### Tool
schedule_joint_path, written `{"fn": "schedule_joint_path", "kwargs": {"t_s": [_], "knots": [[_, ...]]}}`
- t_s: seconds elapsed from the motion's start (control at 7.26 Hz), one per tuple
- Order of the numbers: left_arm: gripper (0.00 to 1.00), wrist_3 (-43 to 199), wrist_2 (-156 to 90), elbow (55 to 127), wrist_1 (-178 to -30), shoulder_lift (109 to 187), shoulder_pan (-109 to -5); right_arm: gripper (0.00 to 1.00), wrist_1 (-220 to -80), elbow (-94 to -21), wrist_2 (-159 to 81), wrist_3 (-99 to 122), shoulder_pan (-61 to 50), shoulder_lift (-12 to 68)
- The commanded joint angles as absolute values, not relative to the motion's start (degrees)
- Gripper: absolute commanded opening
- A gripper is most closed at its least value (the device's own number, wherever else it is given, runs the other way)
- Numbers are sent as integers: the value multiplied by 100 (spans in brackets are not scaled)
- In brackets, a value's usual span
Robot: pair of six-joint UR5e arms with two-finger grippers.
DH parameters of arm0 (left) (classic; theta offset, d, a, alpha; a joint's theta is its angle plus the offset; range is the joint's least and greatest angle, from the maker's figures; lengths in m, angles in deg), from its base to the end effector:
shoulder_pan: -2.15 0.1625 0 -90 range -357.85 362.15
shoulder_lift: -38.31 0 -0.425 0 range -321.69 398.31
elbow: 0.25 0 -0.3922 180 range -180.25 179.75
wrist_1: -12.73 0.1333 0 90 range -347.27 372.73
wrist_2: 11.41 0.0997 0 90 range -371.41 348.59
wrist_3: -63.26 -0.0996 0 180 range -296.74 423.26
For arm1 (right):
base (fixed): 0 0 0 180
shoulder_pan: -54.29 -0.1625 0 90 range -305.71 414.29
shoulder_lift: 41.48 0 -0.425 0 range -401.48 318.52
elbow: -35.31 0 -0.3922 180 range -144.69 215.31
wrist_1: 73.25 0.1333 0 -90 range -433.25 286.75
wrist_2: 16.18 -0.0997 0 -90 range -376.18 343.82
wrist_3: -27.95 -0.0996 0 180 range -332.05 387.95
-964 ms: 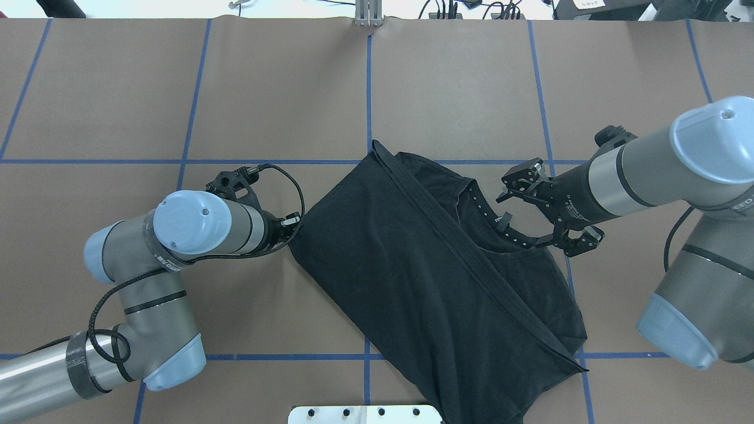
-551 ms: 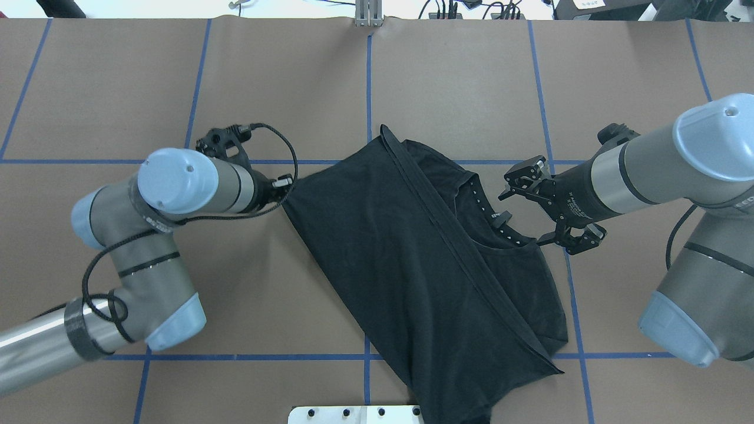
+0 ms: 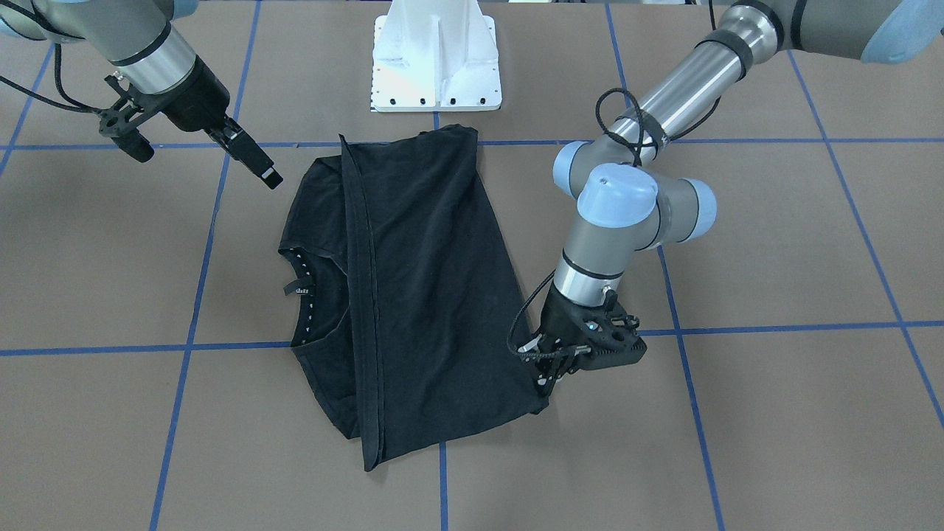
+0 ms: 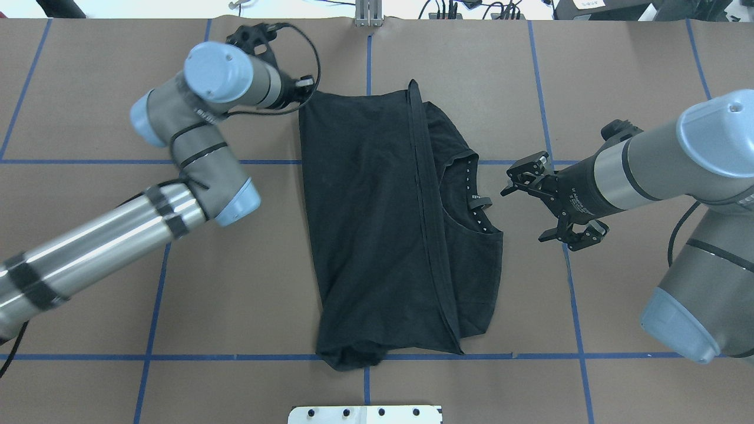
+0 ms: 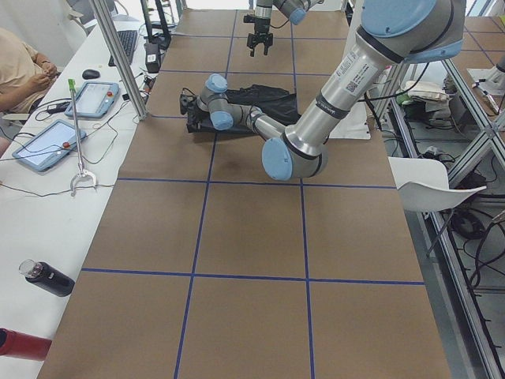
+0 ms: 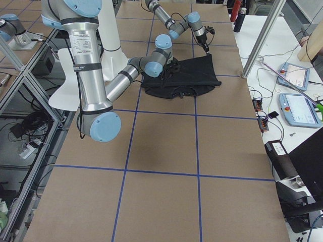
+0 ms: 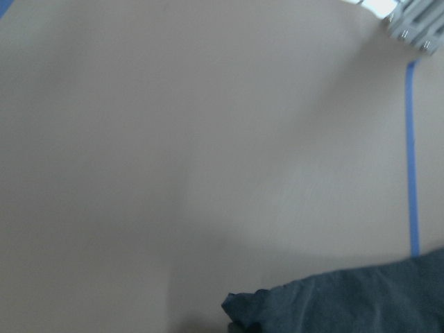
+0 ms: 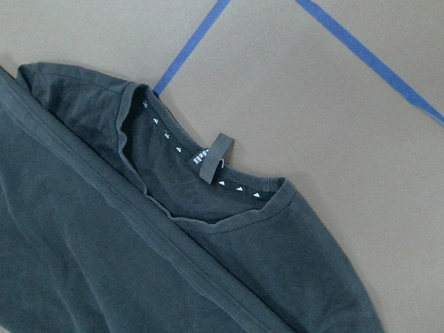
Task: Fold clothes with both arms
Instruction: 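Move the right gripper to the shirt's side edge nearest the robot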
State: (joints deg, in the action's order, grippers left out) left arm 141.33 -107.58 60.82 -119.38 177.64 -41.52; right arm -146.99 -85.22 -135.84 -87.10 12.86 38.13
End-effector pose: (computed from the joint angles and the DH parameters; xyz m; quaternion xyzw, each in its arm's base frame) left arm 0.5112 -0.6575 0.2600 0.2009 0.4798 -0.2066 0.8287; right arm -0.3191 -0.3937 0.2868 -0.1566 -0.4899 0.3628 0.7771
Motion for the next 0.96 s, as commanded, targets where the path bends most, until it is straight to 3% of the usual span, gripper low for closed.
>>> {"fn": "schedule_joint_path", "kwargs": {"t_s": [0.0, 0.14, 0.28, 0.41, 0.55, 0.83], "knots": [[0, 13745, -10423, 4714, -12349, 18657, -4267, 100, -14699, -8405, -13501, -8710, 1350, 3771], [13, 13744, -10414, 4721, -12350, 18659, -4285, 100, -14690, -8413, -13344, -8692, 1403, 3701], [98, 13588, -10422, 4756, -12341, 18632, -4389, 100, -14708, -8326, -13064, -8692, 1569, 3474], [99, 13569, -10492, 5078, -12289, 18423, -4425, 100, -14803, -8134, -12722, -8692, 1832, 3159], [99, 13551, -10736, 6169, -12271, 17595, -4417, 100, -15327, -7993, -12657, -8684, 2026, 2720], [99, 13375, -11257, 7676, -12183, 16414, -4461, 100, -15788, -7983, -12334, -8683, 2622, 2409]]}}
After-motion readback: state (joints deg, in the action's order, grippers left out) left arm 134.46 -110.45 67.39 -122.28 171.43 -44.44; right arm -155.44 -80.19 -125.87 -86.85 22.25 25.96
